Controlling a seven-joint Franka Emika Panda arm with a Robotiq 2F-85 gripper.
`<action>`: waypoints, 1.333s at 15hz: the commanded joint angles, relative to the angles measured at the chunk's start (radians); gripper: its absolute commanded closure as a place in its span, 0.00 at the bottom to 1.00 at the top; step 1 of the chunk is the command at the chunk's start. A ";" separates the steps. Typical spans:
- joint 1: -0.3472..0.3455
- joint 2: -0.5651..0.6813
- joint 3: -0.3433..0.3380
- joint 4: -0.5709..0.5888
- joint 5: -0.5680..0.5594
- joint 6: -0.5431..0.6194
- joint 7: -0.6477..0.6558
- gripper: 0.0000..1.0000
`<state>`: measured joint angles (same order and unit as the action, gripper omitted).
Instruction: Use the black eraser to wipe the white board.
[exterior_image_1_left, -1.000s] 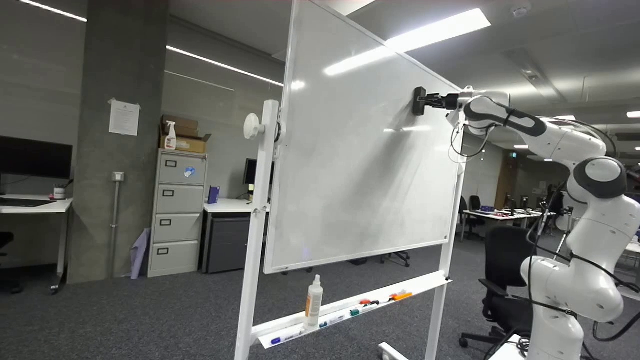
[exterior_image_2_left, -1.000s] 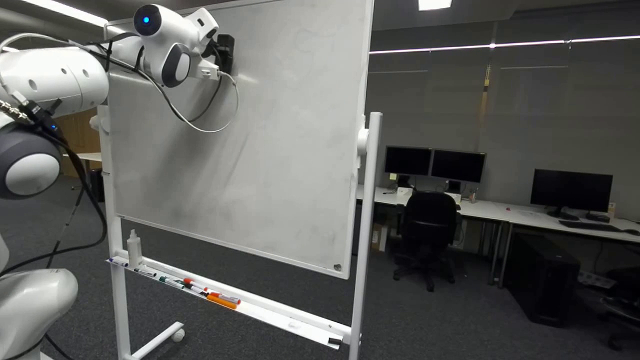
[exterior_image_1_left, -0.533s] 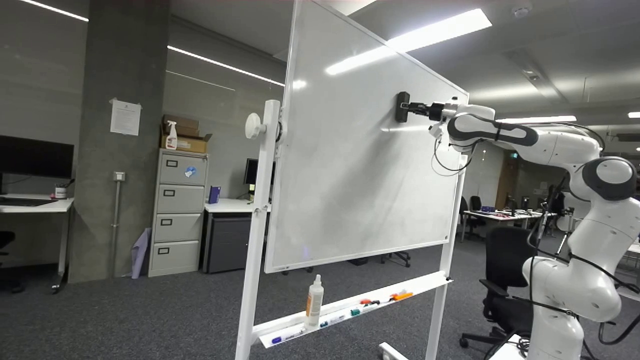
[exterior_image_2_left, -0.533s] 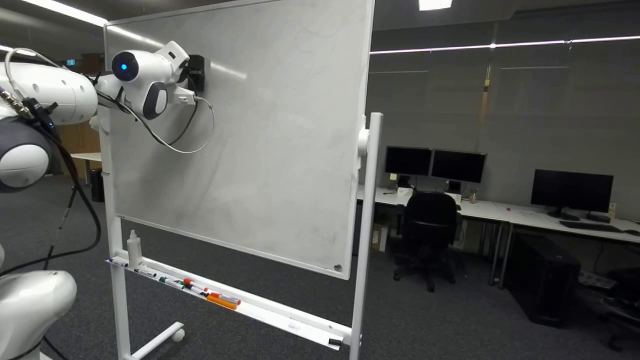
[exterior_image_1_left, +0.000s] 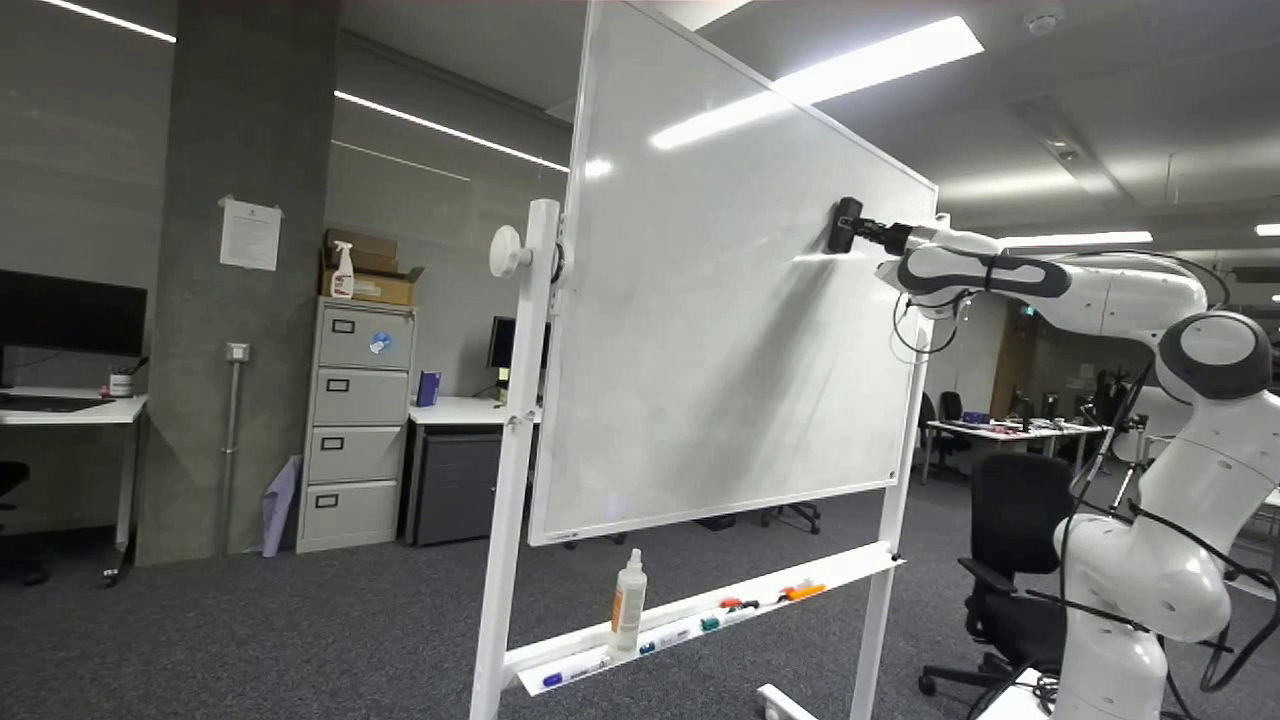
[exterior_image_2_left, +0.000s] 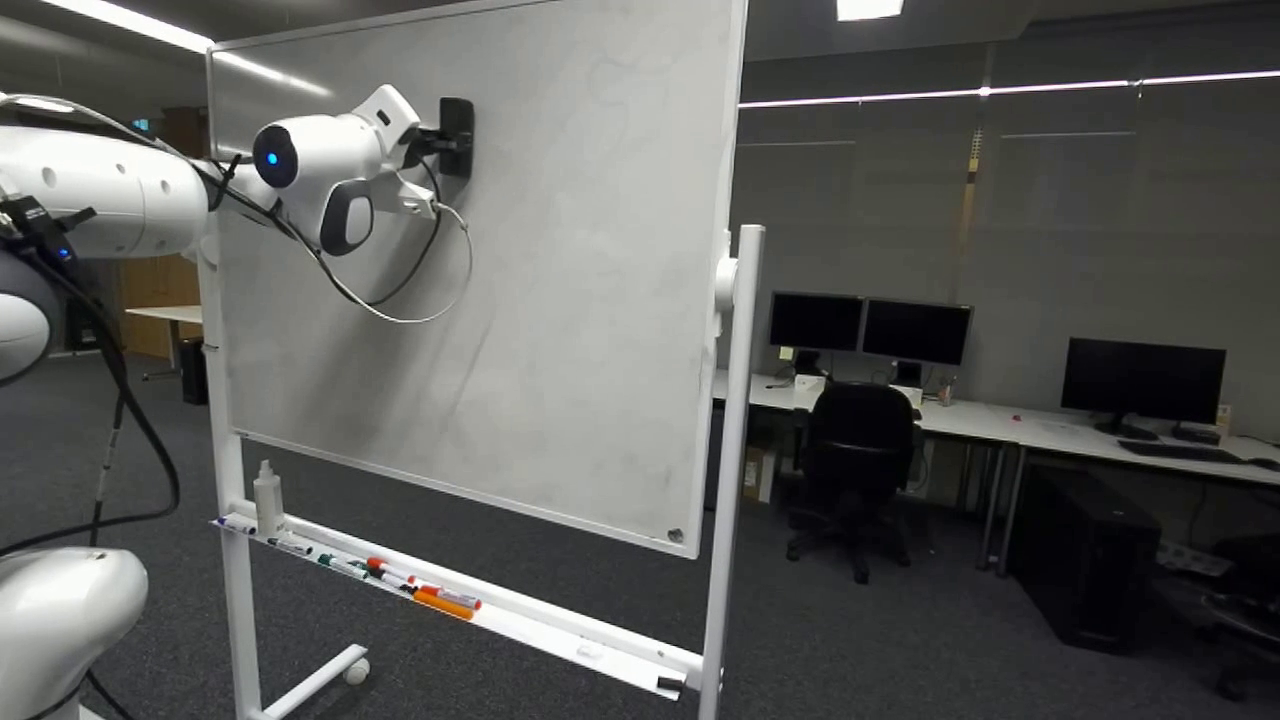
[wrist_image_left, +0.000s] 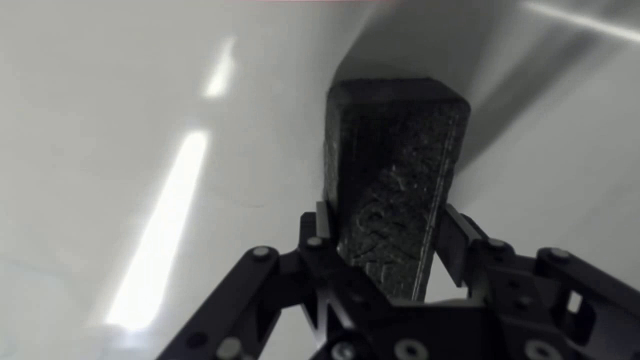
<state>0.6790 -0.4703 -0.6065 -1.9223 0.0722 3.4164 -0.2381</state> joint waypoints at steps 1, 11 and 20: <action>-0.099 0.048 -0.058 0.085 0.078 0.010 0.042 0.70; -0.200 0.111 -0.031 0.065 0.179 0.049 0.081 0.70; 0.003 0.023 0.050 0.017 0.056 -0.011 0.056 0.70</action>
<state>0.6095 -0.4092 -0.5661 -1.8711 0.1679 3.4213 -0.1640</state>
